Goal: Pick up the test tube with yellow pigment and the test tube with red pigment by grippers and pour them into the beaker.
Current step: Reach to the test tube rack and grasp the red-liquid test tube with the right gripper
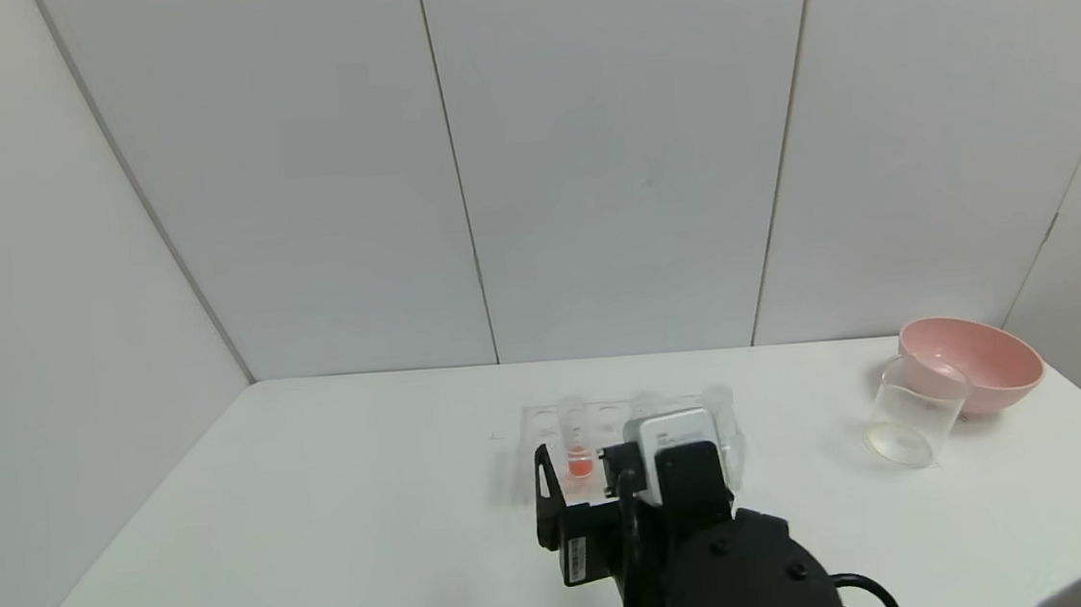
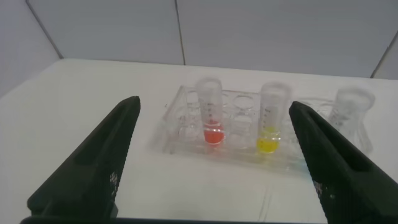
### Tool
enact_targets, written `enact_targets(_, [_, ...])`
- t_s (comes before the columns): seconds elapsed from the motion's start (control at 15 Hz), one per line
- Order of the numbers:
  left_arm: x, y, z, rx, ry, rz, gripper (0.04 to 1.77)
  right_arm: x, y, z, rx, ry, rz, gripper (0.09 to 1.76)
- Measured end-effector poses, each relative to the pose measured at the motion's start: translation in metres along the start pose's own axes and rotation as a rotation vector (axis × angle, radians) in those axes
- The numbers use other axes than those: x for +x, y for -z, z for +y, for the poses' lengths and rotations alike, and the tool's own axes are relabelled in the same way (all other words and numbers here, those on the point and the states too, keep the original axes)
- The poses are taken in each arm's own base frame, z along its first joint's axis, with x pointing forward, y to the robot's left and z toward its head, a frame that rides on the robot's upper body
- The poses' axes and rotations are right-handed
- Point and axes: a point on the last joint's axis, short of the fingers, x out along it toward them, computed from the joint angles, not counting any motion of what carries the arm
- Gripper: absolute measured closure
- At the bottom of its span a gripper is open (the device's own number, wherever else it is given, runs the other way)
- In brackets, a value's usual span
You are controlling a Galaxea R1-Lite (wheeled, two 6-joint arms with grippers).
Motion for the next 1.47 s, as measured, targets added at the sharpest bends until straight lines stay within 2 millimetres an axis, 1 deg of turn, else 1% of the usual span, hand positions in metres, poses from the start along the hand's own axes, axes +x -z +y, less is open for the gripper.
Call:
enact_targets(0.27, [0.000, 0.000, 0.000, 0.000, 0.000, 0.000, 0.05, 0.031, 0.031, 0.003, -0.021, 0.034, 0.027, 0.14])
enact_targets(0.4, [0.000, 0.000, 0.000, 0.000, 0.000, 0.000, 0.05, 0.047, 0.042, 0.006, -0.022, 0.024, 0.031, 0.14])
enact_targets(0.6, [0.000, 0.000, 0.000, 0.000, 0.000, 0.000, 0.05, 0.062, 0.056, 0.006, -0.027, -0.025, 0.047, 0.14])
enact_targets(1.07, [0.000, 0.000, 0.000, 0.000, 0.000, 0.000, 0.05, 0.092, 0.070, -0.006, -0.033, -0.012, 0.060, 0.14])
enact_targets(1.2, [0.000, 0.000, 0.000, 0.000, 0.000, 0.000, 0.05, 0.099, 0.071, -0.007, -0.039, -0.008, 0.067, 0.14])
enact_targets(1.47, [0.000, 0.000, 0.000, 0.000, 0.000, 0.000, 0.05, 0.110, 0.069, 0.000, -0.038, -0.003, 0.065, 0.14])
